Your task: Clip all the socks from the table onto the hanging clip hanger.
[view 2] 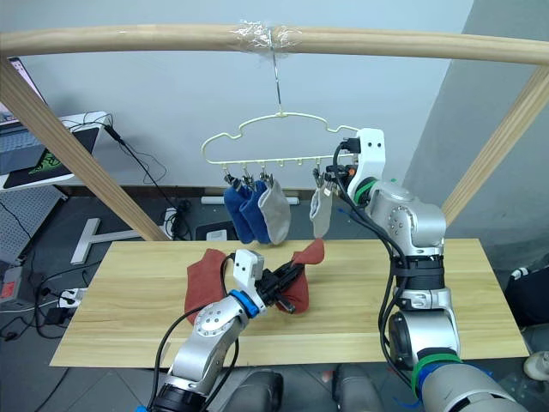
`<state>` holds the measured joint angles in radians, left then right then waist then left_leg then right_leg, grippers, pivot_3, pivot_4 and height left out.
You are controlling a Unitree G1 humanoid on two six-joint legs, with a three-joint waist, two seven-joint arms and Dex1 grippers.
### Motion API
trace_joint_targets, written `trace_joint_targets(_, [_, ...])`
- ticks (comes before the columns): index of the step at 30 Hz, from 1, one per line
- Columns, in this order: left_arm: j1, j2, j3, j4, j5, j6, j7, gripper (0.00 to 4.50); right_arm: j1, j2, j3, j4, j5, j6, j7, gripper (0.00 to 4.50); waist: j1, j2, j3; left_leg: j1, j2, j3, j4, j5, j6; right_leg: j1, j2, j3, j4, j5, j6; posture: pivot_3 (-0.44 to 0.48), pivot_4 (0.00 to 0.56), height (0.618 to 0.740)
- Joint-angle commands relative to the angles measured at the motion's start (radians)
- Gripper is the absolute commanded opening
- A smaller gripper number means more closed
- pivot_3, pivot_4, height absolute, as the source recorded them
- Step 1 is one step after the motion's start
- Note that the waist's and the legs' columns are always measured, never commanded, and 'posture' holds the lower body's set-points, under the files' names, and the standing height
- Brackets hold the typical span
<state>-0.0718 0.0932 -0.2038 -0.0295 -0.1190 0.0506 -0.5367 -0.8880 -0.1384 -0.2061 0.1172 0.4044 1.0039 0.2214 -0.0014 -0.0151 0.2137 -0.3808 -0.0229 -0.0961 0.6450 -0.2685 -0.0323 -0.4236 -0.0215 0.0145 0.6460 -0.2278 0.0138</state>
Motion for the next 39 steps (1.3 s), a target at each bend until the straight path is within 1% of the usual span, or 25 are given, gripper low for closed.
trace_joint_targets(1, [-0.024,-0.027,-0.024,-0.025,0.039,-0.08,0.047,0.04,-0.033,0.015,-0.053,-0.026,0.061,0.101,-0.032,0.0,0.002,0.0,0.0,0.0,-0.001,0.0,0.0,0.0,0.0,0.0,0.0,0.0,0.0,0.0,0.0,0.031,0.208,0.74])
trace_joint_targets(4, [-0.068,-0.033,-0.025,0.02,0.059,-0.117,0.066,0.04,-0.04,0.022,-0.073,-0.027,0.09,0.16,-0.046,0.0,0.001,0.0,0.0,-0.001,-0.001,0.0,0.0,0.0,0.0,0.0,0.0,-0.001,0.0,0.0,0.0,0.026,0.205,0.74])
trace_joint_targets(8, [-0.119,-0.052,-0.002,0.052,0.044,-0.121,0.1,0.04,-0.047,0.025,-0.096,-0.032,0.114,0.205,-0.071,0.0,-0.001,0.0,0.0,0.0,0.0,0.001,0.0,0.0,0.0,0.0,0.0,-0.002,0.001,0.0,0.0,0.022,0.203,0.74])
trace_joint_targets(11, [-0.133,-0.061,0.008,0.065,0.045,-0.139,0.119,0.04,-0.049,0.022,-0.107,-0.036,0.124,0.224,-0.078,0.0,-0.002,0.0,0.0,0.0,0.0,0.002,0.0,0.0,0.0,0.0,0.001,-0.003,0.001,0.0,0.0,0.019,0.205,0.74])
trace_joint_targets(16, [-0.123,-0.067,0.008,0.062,0.046,-0.137,0.132,0.04,-0.047,0.008,-0.124,-0.042,0.141,0.25,-0.093,0.0,-0.001,0.0,0.0,-0.001,0.0,0.003,0.0,0.0,0.0,0.0,0.001,-0.003,0.001,0.0,0.0,0.015,0.21,0.74])
trace_joint_targets(20, [-0.111,-0.078,0.02,0.068,0.028,-0.13,0.144,0.04,-0.039,0.019,-0.155,-0.068,0.165,0.294,-0.109,0.0,-0.001,0.0,0.0,-0.001,0.0,0.003,0.0,0.0,0.0,0.0,0.001,-0.003,0.0,0.0,0.0,0.007,0.205,0.74])
trace_joint_targets(34, [-0.148,-0.102,0.008,0.128,0.034,-0.153,0.138,0.04,-0.037,0.064,-0.213,-0.139,0.201,0.383,-0.17,0.0,-0.003,0.0,0.0,-0.001,0.0,0.003,0.0,0.0,0.0,0.0,0.001,-0.003,0.001,0.0,0.0,-0.009,0.197,0.74])
trace_joint_targets(39, [-0.168,-0.124,0.021,0.134,0.028,-0.172,0.158,0.04,-0.033,0.07,-0.22,-0.151,0.208,0.398,-0.181,0.0,-0.003,0.0,0.0,-0.001,0.0,0.003,0.001,0.0,0.0,0.0,0.001,-0.003,0.001,0.0,0.0,-0.008,0.193,0.74])
